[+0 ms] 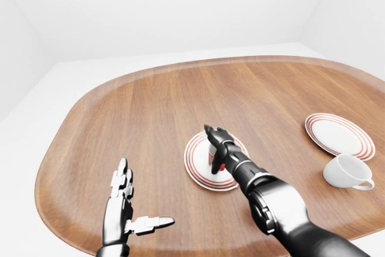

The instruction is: Put the red mug on the left plate.

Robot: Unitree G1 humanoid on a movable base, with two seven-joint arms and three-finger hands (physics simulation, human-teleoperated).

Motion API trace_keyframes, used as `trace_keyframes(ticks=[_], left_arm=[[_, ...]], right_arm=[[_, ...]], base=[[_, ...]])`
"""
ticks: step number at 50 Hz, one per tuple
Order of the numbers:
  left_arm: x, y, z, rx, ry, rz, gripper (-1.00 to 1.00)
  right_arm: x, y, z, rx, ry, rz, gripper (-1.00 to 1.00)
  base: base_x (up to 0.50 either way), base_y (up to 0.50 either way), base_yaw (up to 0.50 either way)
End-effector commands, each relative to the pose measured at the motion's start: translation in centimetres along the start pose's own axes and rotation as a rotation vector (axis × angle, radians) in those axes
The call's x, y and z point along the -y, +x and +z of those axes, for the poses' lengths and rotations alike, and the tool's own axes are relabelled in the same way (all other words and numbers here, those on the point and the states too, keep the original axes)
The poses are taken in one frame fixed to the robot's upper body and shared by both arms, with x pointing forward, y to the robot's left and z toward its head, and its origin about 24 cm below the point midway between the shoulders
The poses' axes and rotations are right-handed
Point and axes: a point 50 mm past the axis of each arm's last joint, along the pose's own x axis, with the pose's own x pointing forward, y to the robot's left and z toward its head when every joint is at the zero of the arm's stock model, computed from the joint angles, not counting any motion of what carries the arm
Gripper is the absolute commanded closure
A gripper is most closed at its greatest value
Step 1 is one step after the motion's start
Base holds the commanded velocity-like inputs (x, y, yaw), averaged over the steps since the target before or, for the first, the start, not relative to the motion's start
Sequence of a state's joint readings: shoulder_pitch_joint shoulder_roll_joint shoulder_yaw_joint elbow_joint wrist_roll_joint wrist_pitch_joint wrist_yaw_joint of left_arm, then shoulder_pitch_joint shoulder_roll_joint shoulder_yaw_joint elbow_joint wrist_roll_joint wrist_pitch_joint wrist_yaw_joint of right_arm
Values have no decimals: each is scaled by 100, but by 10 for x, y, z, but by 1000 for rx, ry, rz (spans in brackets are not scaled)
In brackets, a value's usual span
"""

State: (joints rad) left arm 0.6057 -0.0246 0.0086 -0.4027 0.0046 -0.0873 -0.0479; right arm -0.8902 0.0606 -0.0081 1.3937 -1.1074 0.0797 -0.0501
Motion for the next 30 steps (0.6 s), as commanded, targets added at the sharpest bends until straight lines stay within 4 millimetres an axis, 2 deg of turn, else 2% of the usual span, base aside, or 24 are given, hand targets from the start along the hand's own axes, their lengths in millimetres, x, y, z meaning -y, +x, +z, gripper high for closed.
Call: trace_keyframes(ticks=[1, 5, 11, 19, 24, 28, 30], left_arm=[[0, 1, 1, 5, 4, 1, -100], [1, 2, 2, 12, 6, 2, -100], [1, 3, 4, 23, 9, 2, -100], [1, 3, 6, 29, 11, 3, -100], [1, 4, 6, 30, 7, 4, -100], [1, 5, 7, 36, 8, 5, -100], [1, 5, 8, 42, 11, 5, -100]], right_arm=[[43, 2, 6, 36, 13, -115, -100], [73, 0, 13, 73, 36, -215, -100], [107, -5, 23, 131, 47, -310, -100], [117, -7, 23, 144, 44, -342, -100], [128, -9, 7, 109, 59, -376, -100], [148, -14, -17, 76, 120, -440, -100], [153, -18, -35, 41, 131, -482, -100]], base=[[0, 0, 0], [0, 0, 0], [0, 0, 0], [0, 0, 0], [0, 0, 0], [0, 0, 0], [0, 0, 0]])
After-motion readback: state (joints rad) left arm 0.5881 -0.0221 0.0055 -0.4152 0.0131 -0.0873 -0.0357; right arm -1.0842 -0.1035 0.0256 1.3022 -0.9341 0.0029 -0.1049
